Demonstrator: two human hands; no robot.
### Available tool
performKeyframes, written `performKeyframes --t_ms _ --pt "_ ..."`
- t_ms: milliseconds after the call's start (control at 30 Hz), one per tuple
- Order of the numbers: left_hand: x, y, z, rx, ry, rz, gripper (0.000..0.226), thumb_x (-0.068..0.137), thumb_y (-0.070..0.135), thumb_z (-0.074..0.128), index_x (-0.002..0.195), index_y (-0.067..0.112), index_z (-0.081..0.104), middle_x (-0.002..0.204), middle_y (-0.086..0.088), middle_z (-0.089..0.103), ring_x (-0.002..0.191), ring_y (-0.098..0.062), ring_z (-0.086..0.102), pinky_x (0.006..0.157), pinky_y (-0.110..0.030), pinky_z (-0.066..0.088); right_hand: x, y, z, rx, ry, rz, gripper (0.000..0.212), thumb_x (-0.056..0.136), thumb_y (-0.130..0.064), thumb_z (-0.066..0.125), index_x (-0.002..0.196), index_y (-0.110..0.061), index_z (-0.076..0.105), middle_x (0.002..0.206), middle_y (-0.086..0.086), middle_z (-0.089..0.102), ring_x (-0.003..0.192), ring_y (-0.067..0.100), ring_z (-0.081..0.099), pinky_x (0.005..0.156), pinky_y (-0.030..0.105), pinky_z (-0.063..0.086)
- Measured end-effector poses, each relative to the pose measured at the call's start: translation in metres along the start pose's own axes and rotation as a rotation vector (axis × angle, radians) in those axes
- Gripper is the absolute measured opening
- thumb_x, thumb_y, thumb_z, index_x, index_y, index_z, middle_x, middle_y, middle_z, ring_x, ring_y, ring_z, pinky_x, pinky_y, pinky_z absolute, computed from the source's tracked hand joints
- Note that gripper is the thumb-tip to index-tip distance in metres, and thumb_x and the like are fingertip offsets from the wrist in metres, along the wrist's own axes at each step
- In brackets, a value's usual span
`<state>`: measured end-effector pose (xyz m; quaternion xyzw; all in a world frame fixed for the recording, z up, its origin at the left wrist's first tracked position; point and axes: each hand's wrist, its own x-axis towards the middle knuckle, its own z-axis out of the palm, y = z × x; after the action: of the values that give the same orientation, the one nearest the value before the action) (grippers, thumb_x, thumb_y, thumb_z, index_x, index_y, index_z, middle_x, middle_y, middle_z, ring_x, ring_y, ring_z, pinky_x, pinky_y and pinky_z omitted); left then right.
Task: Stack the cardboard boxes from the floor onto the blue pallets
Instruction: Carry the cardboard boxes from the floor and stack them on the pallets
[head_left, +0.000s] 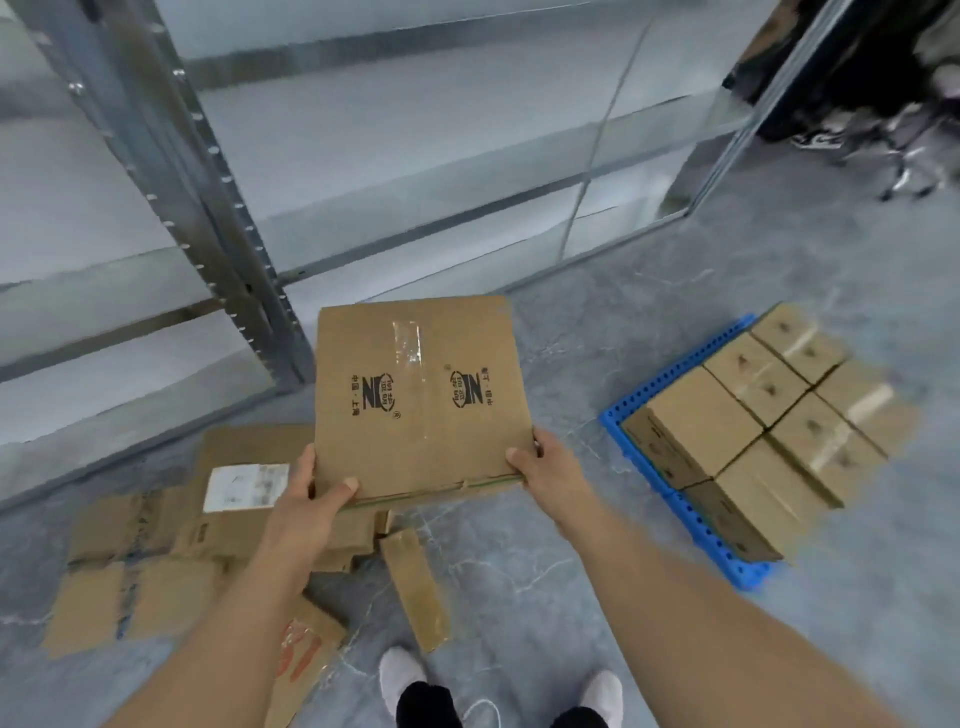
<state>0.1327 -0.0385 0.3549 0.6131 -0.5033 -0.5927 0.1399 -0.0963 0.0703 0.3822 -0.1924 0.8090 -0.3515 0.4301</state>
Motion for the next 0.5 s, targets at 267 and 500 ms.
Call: performKeyframes --t_ms 267,500 --pt "-0.064 0.056 0.154 0.179 -0.263 0.179 0.066 0.09 0.02 0.058 0.144 0.039 0.026 0.137 0.005 0.048 0.123 -0.019 0.045 0.107 -0.041 0.034 -0.065 0.08 -0.156 0.156 0.252 0.069 0.045 0.095 -0.021 0.049 0.139 -0.016 0.04 0.122 0.003 0.057 0.108 0.022 0.054 0.087 0.033 0.043" --pt "-0.132 0.071 0.3 0.289 -0.361 0.199 0.041 0.09 0.016 0.058 0.129 0.015 0.047 0.123 -0.007 0.058 0.104 -0.022 0.054 0.094 -0.036 0.043 -0.117 0.172 -0.277 0.275 0.413 0.131 0.041 0.094 -0.022 0.049 0.134 -0.014 0.044 0.112 -0.001 0.055 0.1 0.017 0.051 0.083 0.028 0.039"
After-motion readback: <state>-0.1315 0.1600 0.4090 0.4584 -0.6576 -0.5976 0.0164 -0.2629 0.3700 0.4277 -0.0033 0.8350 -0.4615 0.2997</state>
